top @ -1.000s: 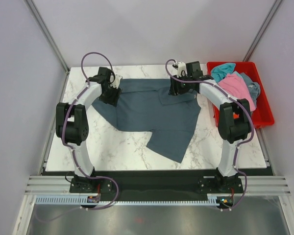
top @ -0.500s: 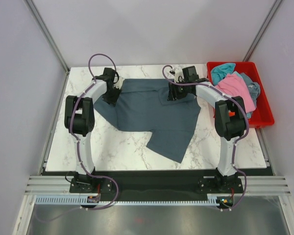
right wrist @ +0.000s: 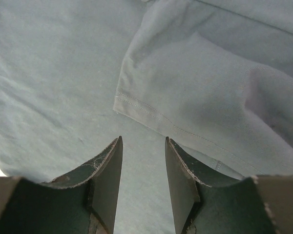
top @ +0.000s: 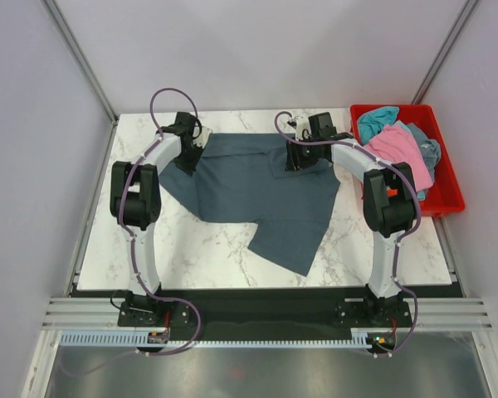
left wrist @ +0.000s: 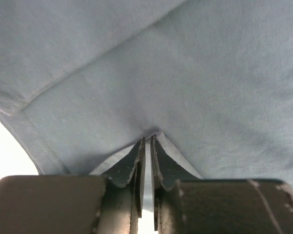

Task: Fold and stack the t-shirts
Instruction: Fold the tshirt

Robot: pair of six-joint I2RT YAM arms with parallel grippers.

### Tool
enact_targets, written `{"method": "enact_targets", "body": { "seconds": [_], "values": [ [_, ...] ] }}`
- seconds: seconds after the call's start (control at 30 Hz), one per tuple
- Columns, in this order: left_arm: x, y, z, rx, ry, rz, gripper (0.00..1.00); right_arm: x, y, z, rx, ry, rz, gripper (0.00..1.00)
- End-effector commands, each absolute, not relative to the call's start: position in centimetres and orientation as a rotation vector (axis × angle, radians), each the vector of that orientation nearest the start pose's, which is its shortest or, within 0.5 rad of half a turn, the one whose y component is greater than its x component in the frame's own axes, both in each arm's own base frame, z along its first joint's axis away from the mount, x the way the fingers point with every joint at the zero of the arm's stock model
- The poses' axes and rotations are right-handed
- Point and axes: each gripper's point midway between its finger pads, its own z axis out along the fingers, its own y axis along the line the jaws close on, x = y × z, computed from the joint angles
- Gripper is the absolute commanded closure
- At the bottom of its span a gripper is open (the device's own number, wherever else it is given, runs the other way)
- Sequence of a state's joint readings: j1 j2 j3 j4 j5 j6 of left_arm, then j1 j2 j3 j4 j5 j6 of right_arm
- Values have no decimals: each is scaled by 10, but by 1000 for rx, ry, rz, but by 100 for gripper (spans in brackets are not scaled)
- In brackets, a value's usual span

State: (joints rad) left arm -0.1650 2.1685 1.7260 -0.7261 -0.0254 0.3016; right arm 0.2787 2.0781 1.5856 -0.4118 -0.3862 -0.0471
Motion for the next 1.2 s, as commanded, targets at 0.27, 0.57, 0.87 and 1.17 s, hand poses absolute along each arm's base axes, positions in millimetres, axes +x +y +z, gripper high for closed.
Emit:
{"method": "enact_targets", "body": {
  "seconds": [0.27,0.57,0.87,1.17],
  "values": [
    [467,-67,58,616,2655,41,55,476,198,66,-584,2389,536,52],
    [471,-73,78,593,2609,34,57,476,196,66,-590,2389,521,52],
    [461,-83,63,623,2647,-3,57,480,197,62,-589,2391,520,52],
    [464,-81,47,640,2672,18,59,480,195,60,-589,2396,503,52]
  ]
}}
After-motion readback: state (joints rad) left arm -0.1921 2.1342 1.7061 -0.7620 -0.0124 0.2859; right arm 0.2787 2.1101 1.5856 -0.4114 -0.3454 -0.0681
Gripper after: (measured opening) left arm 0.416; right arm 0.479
